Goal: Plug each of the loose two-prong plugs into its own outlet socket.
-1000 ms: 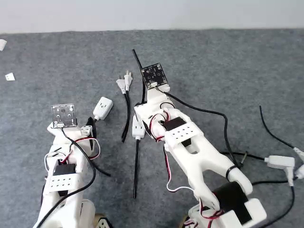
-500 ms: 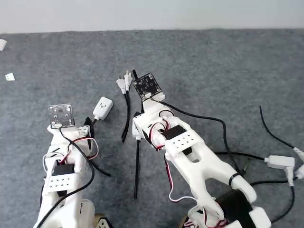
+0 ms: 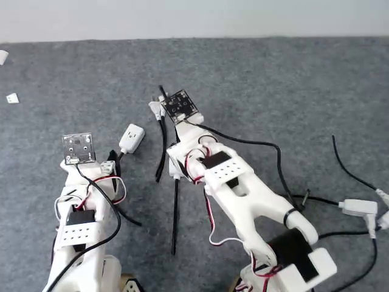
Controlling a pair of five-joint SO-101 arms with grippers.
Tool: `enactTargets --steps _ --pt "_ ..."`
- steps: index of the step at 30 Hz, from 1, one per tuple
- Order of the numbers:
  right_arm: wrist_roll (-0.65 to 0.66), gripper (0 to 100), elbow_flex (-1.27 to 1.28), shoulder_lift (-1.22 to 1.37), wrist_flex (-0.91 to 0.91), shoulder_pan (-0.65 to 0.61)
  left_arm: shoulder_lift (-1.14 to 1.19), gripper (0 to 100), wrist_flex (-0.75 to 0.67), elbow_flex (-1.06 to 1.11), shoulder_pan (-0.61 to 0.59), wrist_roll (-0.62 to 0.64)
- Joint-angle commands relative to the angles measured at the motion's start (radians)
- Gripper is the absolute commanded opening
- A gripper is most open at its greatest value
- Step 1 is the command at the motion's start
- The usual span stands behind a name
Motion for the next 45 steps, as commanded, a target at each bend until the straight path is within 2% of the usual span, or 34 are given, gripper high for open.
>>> enactTargets --steps 1,8,11,13,17,20,22,26,33,39,41,45 --pt "0.025 0.8 -0.026 0.010 0.041 -0.015 -0.005 15 -0.003 -0.016 -0.011 0.000" --pt "0.091 0.8 -0.028 0.019 0.102 -0.070 -0.005 15 -0.003 -0.016 -0.011 0.000" --pt "0.081 1.2 -0.028 0.012 0.099 -0.070 -0.005 15 -0.003 -0.016 -0.011 0.000" --pt "0.029 2.2 -0.034 0.008 0.099 -0.068 -0.005 15 -0.003 -0.016 -0.011 0.000" --pt "-0.137 15.4 -0.035 0.007 0.120 -0.084 -0.005 15 -0.003 -0.016 -0.011 0.000" --pt "-0.178 26.7 -0.057 0.016 0.156 -0.099 -0.005 15 -0.003 -0.016 -0.011 0.000" --pt "-0.180 29.3 -0.071 0.018 0.191 -0.127 -0.005 15 -0.003 -0.016 -0.011 0.000" --pt "-0.215 27.0 -0.075 0.019 0.197 -0.171 -0.005 15 -0.003 -0.016 -0.011 0.000" --pt "-0.244 26.7 -0.092 0.065 0.111 -0.153 -0.005 15 -0.003 -0.016 -0.011 0.000" --pt "-0.242 25.5 -0.270 0.217 0.209 -0.143 -0.005 15 -0.003 -0.016 -0.012 0.000" --pt "-0.241 20.3 -0.316 0.249 0.252 -0.128 -0.005 15 -0.003 -0.016 -0.012 0.000" --pt "-0.241 0.7 -0.370 0.288 0.300 -0.090 -0.005 15 -0.003 -0.016 -0.012 0.000"
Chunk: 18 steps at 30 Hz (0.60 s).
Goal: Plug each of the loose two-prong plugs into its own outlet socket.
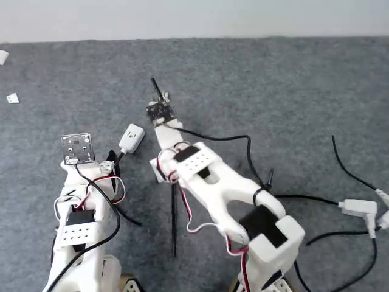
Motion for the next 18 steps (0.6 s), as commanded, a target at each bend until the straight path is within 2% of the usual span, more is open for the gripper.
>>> enactTargets --steps 1,3,6,12,18 --pt "-0.009 0.7 -0.084 0.007 0.039 0.035 -0.005 15 -0.003 -0.016 -0.005 0.000" --pt "-0.009 3.6 -0.089 0.010 0.053 0.051 -0.005 15 -0.003 -0.016 -0.005 0.000" --pt "-0.009 0.6 -0.089 0.008 0.059 0.068 -0.005 15 -0.003 -0.016 -0.005 0.000" --pt "0.038 0.8 -0.086 -0.019 0.074 0.090 -0.005 15 -0.003 -0.016 -0.005 0.000" --pt "0.046 0.8 -0.015 -0.259 0.160 0.156 -0.005 15 -0.003 -0.016 -0.005 0.000"
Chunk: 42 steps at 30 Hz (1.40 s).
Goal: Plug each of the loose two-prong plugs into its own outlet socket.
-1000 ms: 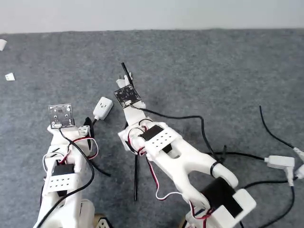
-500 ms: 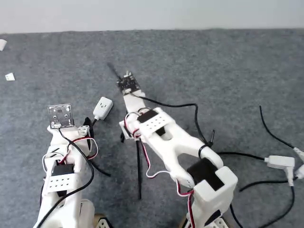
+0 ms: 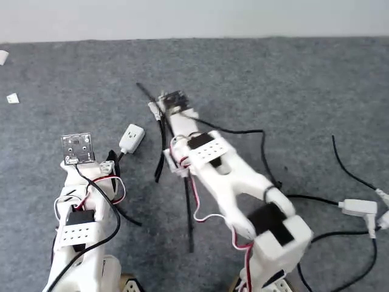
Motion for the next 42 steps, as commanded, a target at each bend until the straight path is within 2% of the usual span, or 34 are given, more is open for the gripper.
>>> enactTargets --steps 1,7,13,21,27,31,35,37,39,42 --pt "0.015 0.8 0.038 -0.220 0.056 0.053 -0.005 15 -0.003 -0.016 -0.005 0.000" --pt "0.095 0.8 0.184 -0.509 0.139 0.188 -0.005 15 -0.003 -0.018 -0.005 0.000" --pt "0.094 0.8 0.325 -0.657 0.114 0.443 -0.002 15 -0.005 -0.025 -0.005 0.002" --pt "0.098 0.8 0.443 -0.550 -0.130 0.820 0.006 15 0.003 -0.048 -0.003 0.002" --pt "0.094 0.8 0.405 -0.378 -0.194 1.000 0.006 15 0.100 -0.084 0.000 0.002" --pt "0.095 1.6 0.382 -0.317 -0.188 1.046 0.006 15 0.104 -0.082 0.002 0.002" --pt "0.064 17.1 0.336 -0.315 -0.036 1.043 0.006 15 0.155 -0.090 0.005 0.000" --pt "0.063 23.4 0.338 -0.320 -0.021 1.036 0.006 15 0.164 -0.099 0.003 0.000" --pt "0.060 22.9 0.338 -0.321 -0.019 1.040 0.006 16 0.192 -0.107 0.003 0.000" --pt "0.054 17.5 0.330 -0.331 0.028 1.040 0.006 24 0.230 -0.127 0.000 0.002"
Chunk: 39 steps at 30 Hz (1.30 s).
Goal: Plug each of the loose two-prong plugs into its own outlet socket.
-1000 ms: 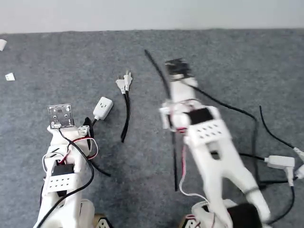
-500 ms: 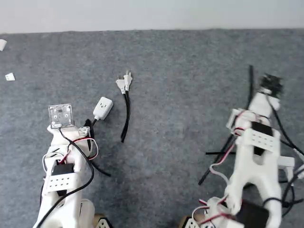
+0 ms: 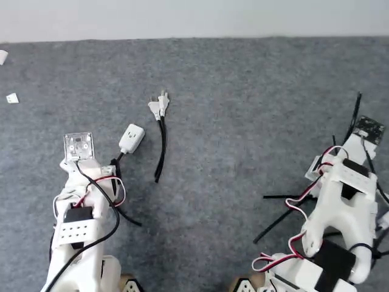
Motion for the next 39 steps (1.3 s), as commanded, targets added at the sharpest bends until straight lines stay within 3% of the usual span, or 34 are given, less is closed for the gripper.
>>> enactTargets --steps 1,4,9,19,27,31,34,39 --pt "-0.017 16.2 -0.069 -0.038 0.065 0.002 0.002 27 0.048 -0.065 0.002 0.002" --pt "-0.049 14.3 -0.017 -0.134 0.074 -0.002 0.002 32 0.049 -0.065 0.003 0.008" --pt "-0.051 14.3 0.178 -0.410 0.048 -0.045 0.032 30 0.049 -0.090 0.003 0.008" --pt "0.044 14.3 0.522 -0.934 0.016 -0.223 0.545 30 0.104 -0.492 0.005 0.009" --pt "0.064 14.3 0.559 -0.957 -0.024 -0.231 0.813 30 0.112 -0.776 0.061 0.002" --pt "0.066 14.3 0.577 -0.957 -0.065 -0.231 0.845 30 0.117 -0.809 0.098 -0.089" --pt "0.066 14.3 0.585 -0.957 -0.087 -0.231 0.865 30 0.198 -0.858 0.127 -0.163" --pt "0.066 14.3 0.585 -0.957 -0.090 -0.231 1.045 30 0.396 -1.109 0.110 -0.107"
